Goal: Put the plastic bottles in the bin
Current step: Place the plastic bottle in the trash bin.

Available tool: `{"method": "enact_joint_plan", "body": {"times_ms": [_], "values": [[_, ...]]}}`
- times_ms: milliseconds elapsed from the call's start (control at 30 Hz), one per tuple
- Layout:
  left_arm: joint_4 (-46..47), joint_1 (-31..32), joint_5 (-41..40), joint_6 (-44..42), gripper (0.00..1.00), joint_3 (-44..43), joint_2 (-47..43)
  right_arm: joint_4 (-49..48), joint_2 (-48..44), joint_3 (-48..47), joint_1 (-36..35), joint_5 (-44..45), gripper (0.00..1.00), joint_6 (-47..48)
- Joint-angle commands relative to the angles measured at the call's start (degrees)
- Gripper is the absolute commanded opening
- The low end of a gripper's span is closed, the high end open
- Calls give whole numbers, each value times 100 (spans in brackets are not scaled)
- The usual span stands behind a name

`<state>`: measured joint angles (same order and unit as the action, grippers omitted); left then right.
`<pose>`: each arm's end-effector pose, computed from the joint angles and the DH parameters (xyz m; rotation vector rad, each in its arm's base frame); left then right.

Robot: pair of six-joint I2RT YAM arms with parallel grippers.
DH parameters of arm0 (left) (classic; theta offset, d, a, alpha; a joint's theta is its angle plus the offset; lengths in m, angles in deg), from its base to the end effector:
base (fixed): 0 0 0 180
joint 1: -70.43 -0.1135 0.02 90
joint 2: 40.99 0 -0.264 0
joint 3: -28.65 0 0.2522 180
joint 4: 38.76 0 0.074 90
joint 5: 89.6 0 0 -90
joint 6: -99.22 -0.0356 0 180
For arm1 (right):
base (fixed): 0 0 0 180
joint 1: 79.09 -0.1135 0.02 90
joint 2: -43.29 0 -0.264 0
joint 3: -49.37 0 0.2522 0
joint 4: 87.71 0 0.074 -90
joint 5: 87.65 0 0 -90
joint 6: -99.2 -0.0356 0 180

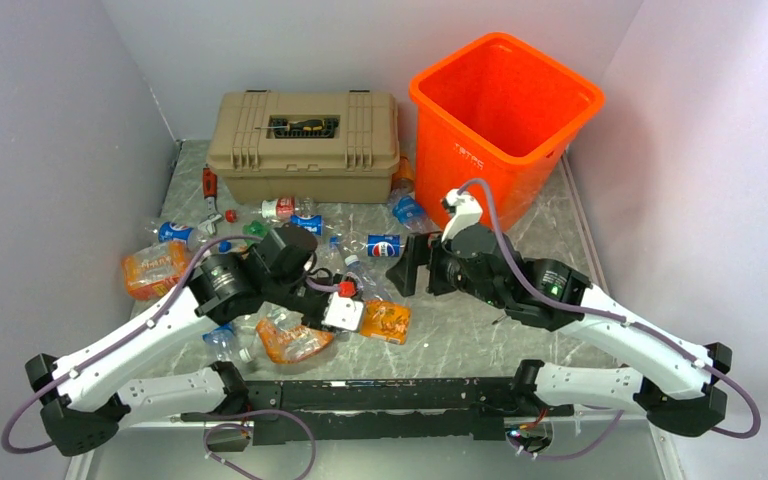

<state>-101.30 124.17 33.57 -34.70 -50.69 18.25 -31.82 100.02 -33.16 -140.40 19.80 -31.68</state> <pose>0.1017 -0.1715 0.3570 1.8948 1.2634 -0.7552 0.1033 0.1665 0.3899 -0.1945 2.1539 0.7585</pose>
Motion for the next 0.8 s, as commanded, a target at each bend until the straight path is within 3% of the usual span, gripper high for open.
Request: {"method": "enact_joint_plan", "body": {"times_ms": [0,33,100,133,167,267,333,500,767], "values": [[550,19,584,4,0,214,-332,-80,33,75,-133,-3804,92,88],[574,19,504,26,0,247,-335,-164,40,117,-147,-4502,91,88],[567,22,355,74,0,289,-335,-489,-90,257,-160,-4177,92,88],[556,16,350,84,0,298,-342,-665,-235,337,-161,-3946,94,3155],[550,29,357,104,0,307,-357,-831,-371,433,-161,-3653,97,3376],[583,25,352,107,0,363,-455,-1101,-673,610,-161,-3196,100,3340],[598,16,342,86,0,402,-514,-1036,-706,617,-161,-3598,99,3481],[709,14,565,152,0,393,-447,-657,-160,384,-205,-4005,96,3591],[687,25,781,250,0,331,-169,-1303,262,511,-284,-3696,91,3512]]}}
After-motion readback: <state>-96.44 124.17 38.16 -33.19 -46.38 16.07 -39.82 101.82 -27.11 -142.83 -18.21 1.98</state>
